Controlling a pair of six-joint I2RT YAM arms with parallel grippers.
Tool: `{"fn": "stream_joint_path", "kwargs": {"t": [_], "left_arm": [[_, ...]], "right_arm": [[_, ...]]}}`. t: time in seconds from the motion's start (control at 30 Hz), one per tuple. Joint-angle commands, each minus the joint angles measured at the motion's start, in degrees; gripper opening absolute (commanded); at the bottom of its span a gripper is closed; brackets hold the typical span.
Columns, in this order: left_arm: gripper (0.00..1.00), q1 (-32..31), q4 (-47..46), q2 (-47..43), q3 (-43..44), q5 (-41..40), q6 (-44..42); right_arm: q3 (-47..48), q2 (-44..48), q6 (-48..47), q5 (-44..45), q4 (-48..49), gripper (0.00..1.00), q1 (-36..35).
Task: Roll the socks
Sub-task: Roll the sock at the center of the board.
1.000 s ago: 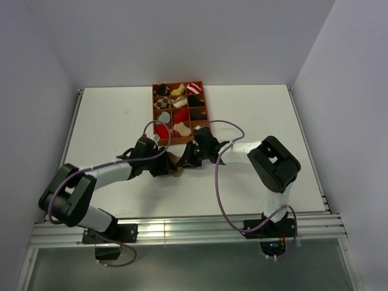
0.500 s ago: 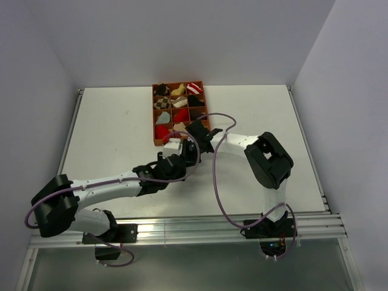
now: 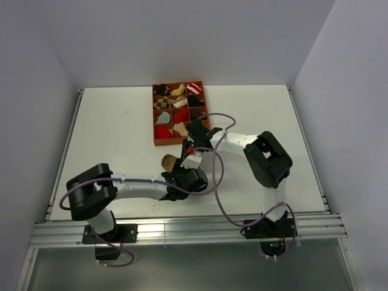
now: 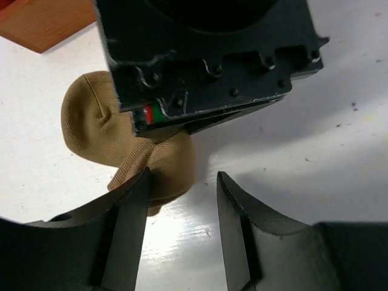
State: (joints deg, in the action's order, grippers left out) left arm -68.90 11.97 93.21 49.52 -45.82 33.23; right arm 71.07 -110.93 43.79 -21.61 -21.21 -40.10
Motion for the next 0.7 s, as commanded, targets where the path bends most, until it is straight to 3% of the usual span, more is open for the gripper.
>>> {"fn": "stream_joint_path", "kwargs": {"t": [0.0,0.37,0.67], "left_arm": [[0.52,0.00,1.22,2.75,1.55,-3.92,-0.19],[0.52,3.86,5.96,9.62,3.83,-6.38,4.55],[0.46,7.46,5.17,11.90,2.95,0.46,5.79]], "right_arm": [[-1.46,-3.41,-1.34,2.18,-6.65,0.00,-0.16],[-3.04,-3.76,-0.90,-1.86,-4.02,0.00,-0.16],[-4.27,-3.24,-0.64,-5.20,-0.94,0.00,-0.24]]}}
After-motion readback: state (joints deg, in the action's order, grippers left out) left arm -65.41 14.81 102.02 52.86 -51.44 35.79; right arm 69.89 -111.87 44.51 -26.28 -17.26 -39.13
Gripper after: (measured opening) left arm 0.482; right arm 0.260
